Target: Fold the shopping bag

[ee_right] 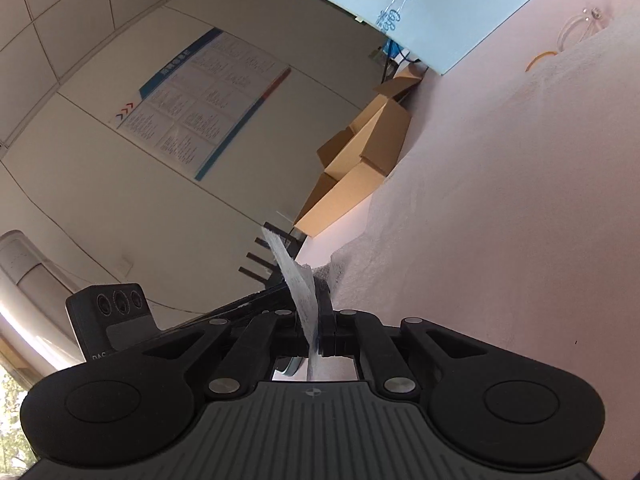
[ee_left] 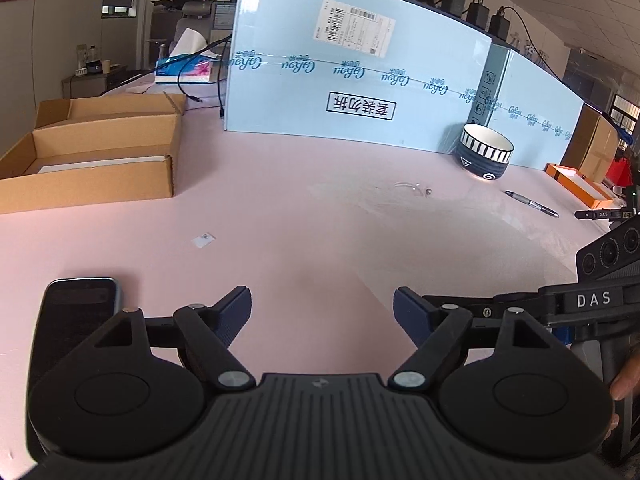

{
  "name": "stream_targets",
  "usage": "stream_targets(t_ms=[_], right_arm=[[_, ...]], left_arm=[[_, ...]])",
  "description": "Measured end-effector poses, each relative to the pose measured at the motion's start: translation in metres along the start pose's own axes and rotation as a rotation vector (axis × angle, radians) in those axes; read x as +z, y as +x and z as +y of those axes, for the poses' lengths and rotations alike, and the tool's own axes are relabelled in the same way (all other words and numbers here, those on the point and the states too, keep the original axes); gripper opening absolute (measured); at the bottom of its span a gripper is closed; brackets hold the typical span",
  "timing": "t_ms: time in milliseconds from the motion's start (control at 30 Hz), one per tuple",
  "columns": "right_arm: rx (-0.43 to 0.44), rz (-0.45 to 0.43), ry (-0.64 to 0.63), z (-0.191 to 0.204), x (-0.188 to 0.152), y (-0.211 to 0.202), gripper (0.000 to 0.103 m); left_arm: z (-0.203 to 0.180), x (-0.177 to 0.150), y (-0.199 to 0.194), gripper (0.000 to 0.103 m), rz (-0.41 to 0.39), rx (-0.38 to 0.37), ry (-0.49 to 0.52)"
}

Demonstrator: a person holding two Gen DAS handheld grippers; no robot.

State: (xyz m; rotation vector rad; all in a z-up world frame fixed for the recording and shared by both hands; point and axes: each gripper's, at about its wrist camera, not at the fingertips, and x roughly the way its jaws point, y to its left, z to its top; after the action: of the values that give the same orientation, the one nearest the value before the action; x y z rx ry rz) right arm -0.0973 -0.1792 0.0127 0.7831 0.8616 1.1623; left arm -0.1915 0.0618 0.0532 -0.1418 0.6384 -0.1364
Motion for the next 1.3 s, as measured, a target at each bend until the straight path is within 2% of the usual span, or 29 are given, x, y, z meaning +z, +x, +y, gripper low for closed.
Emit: stream_targets(t_ms=[167,333,367,400,467,600,667,733,867,967,1067,1167,1200,1267,1300], right_arm=[[0.001,0.082,-0.001,0.005,-0.008,0.026,0.004],[0.018,0.150,-0.051,0.020,-0.020,0.046,0.006],[0.012,0.159,-0.062,0.023,-0.021,0.047,0.012],[-0.001,0.158,-0.074,0.025,-0.022,0.044,0.032],[-0.037,0.139,-0.113,0.031,-0.026,0.033,0.054],[-0.103,0.078,-0.295,0.053,-0.031,-0.014,0.054],[-0.122,0.057,-0.337,0.060,-0.031,-0.037,0.055],[-0.187,-0.013,-0.388,0.069,-0.028,-0.070,0.055],[-0.400,-0.235,-0.479,0.076,-0.016,-0.137,0.055],[-0.581,-0.397,-0.476,0.069,-0.004,-0.187,0.055],[-0.763,-0.500,-0.438,0.053,0.002,-0.225,0.054],[-0.856,-0.582,-0.383,0.038,0.002,-0.258,0.054],[-0.864,-0.597,-0.371,0.034,0.001,-0.265,0.054],[-0.880,-0.622,-0.348,0.029,-0.001,-0.273,0.054],[-0.888,-0.630,-0.335,0.025,-0.002,-0.277,0.054]], left_arm=[[0.028,-0.008,-0.024,0.077,-0.011,0.063,-0.018],[0.035,-0.007,-0.033,0.078,-0.027,0.065,-0.003],[0.034,-0.006,-0.033,0.078,-0.029,0.056,0.004],[0.033,-0.005,-0.033,0.078,-0.029,0.045,0.010],[0.031,-0.005,-0.028,0.079,-0.022,0.027,0.017],[0.027,-0.004,-0.010,0.079,0.008,0.010,0.021],[0.025,-0.002,0.004,0.079,0.019,0.010,0.021],[0.023,0.001,0.016,0.079,0.017,0.035,0.021],[0.017,0.008,0.045,0.079,0.023,0.098,0.054],[0.017,0.014,0.067,0.079,0.059,0.174,0.039],[0.019,0.017,0.079,0.079,0.079,0.190,0.019],[0.019,0.017,0.090,0.076,0.062,0.213,0.035],[0.019,0.017,0.093,0.070,0.046,0.220,0.045],[0.020,0.016,0.099,0.066,0.017,0.231,0.057],[0.019,0.017,0.101,0.059,0.011,0.226,0.060]])
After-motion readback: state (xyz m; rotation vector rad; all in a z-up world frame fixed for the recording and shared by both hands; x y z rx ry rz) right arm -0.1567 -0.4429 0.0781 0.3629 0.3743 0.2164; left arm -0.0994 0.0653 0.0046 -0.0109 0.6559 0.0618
